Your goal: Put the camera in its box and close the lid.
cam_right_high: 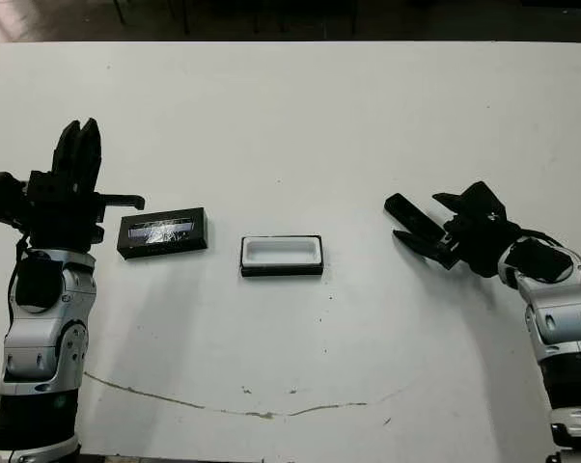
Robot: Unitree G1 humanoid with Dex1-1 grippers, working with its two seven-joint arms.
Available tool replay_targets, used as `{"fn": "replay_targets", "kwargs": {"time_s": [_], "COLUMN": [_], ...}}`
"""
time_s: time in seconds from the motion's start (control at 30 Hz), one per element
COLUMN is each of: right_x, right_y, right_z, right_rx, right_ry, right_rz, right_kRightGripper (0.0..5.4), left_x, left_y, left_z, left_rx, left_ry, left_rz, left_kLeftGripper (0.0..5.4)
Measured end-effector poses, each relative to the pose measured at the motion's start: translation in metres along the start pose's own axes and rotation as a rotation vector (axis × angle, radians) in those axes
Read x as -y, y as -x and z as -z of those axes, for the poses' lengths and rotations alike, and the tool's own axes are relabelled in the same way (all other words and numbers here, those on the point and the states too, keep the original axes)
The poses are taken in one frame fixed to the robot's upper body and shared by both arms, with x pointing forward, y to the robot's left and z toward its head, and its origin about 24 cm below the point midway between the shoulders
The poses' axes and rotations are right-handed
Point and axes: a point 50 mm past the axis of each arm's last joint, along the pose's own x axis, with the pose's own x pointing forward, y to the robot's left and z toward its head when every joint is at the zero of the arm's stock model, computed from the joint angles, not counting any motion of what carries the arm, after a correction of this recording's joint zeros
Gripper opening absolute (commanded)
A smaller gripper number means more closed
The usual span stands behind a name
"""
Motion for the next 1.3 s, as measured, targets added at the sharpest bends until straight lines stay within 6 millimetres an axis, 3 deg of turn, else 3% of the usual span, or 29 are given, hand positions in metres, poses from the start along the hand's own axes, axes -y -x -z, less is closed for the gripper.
{"fn": "replay_targets", "kwargs": {"time_s": [0.63, 1.07, 1.3], "right_x": [-0.022, -0.033, -0.034], "right_y": [-0.001, -0.007, -0.006], "right_z": [0.011, 0.011, 0.011], "right_rx": [0.086, 0.147, 0.153], "right_ry": [-0.182, -0.238, -0.233], "right_rz": [-0.012, -0.026, -0.018], "right_kRightGripper": [3.24, 0.46, 0.33], "left_x": [-0.002, -0.002, -0.003], "left_y": [0.000, 0.000, 0.000], "left_z": [0.000, -0.001, -0.002], "left_rx": [-0.006, -0.008, -0.008], "left_ry": [-0.002, -0.012, -0.016], "left_rz": [0.003, 0.003, 0.005], "left_kLeftGripper": [0.00, 0.00, 0.00]}}
